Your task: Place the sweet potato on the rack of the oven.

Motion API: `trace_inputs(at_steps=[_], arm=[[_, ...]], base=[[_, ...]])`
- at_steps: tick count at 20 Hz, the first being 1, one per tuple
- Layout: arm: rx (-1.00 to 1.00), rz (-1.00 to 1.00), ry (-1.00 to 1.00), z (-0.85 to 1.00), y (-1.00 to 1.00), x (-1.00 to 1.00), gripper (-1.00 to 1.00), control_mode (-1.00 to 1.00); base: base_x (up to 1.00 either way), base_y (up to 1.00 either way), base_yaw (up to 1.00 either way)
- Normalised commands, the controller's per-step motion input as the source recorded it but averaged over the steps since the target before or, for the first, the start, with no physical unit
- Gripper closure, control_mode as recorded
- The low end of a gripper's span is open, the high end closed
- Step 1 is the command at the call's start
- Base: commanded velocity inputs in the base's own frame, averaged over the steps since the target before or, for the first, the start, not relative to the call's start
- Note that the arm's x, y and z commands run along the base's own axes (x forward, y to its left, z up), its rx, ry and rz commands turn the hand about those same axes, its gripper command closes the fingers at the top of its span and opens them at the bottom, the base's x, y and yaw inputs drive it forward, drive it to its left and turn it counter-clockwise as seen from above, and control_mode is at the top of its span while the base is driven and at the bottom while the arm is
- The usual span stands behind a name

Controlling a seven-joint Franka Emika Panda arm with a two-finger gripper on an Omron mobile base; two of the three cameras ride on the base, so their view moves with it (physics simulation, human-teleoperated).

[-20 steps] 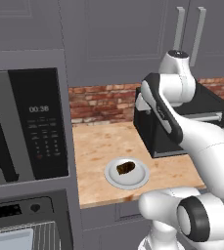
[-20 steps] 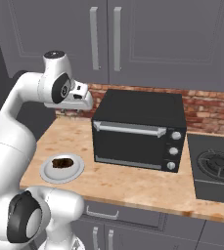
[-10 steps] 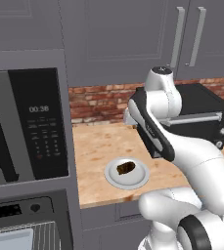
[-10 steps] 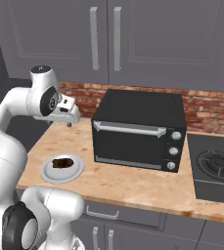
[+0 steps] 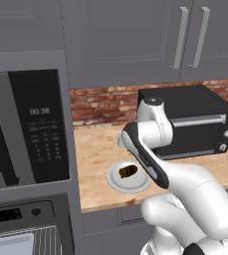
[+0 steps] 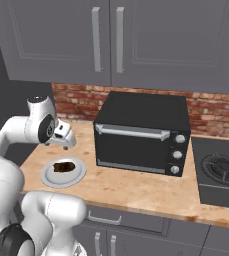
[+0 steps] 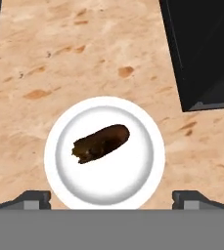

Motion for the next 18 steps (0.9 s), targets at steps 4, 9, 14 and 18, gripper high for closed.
trace_inputs(at_steps=[4,9,14,18], arm=[[0.24,-0.03,0.0,-0.82,0.0,0.0,-1.0,-1.0],[0.07,-0.28,-0.01,-0.37,0.1,0.0,-1.0,-1.0],[0.0,-0.29,0.03,-0.06,0.09,0.21,-1.0,-1.0],[0.03,-0.14,0.18,0.0,-0.02,0.25,-1.0,-1.0]], base=[[0.0,0.0,0.0],[0.0,0.0,0.0],[0.0,0.0,0.0],[0.0,0.0,0.0]])
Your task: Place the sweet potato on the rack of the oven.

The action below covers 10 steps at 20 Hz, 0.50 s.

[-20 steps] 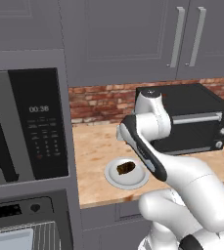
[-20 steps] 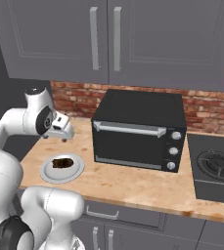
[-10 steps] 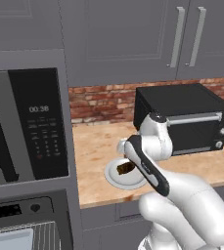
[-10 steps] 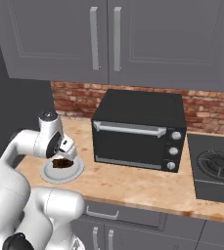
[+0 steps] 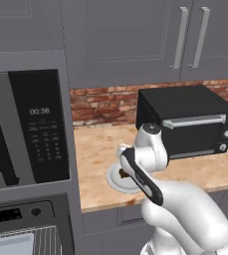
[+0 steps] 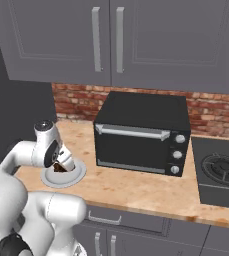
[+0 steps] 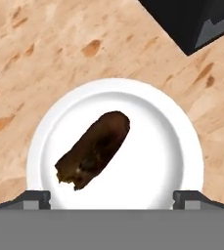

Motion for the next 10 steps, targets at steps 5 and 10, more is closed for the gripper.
trace_inputs(at_steps=[5,10], arm=[[0.07,-0.04,0.2,-0.07,0.02,0.2,-1.0,-1.0],[0.01,-0.12,0.08,-0.18,0.24,0.12,-1.0,-1.0]], base=[[0.0,0.0,0.0],[0.0,0.0,0.0]])
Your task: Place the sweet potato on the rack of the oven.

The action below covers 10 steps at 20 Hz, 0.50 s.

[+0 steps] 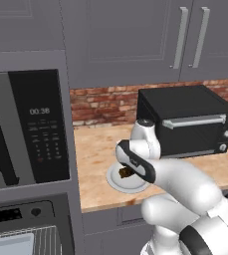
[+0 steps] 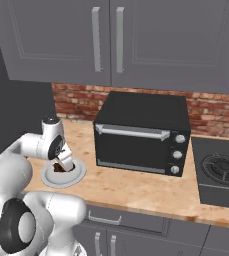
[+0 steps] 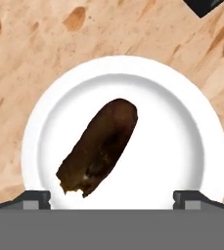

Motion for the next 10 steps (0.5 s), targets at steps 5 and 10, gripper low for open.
trace_inputs(at_steps=[5,10], arm=[[0.0,-0.14,0.01,-0.26,0.2,0.09,-1.0,-1.0],[0.0,-0.11,0.02,-0.37,0.0,0.11,-1.0,-1.0]], base=[[0.0,0.0,0.0],[0.0,0.0,0.0]])
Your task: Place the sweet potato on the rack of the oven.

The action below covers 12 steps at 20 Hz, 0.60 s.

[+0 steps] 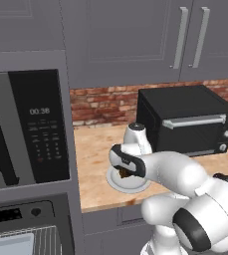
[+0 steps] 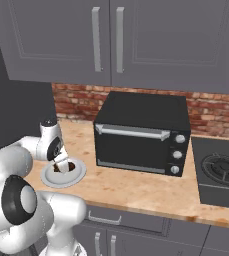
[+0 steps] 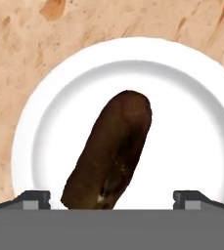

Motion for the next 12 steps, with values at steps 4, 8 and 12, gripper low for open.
trace_inputs(at_steps=[4,8,12], arm=[[0.0,-0.09,0.05,-0.45,0.0,0.08,-1.0,-1.0],[0.0,-0.09,0.05,-0.32,0.0,0.18,-1.0,-1.0],[0.0,-0.05,0.04,-0.19,0.0,0.09,-1.0,-1.0]], base=[[0.0,0.0,0.0],[0.0,0.0,0.0],[0.0,0.0,0.0]])
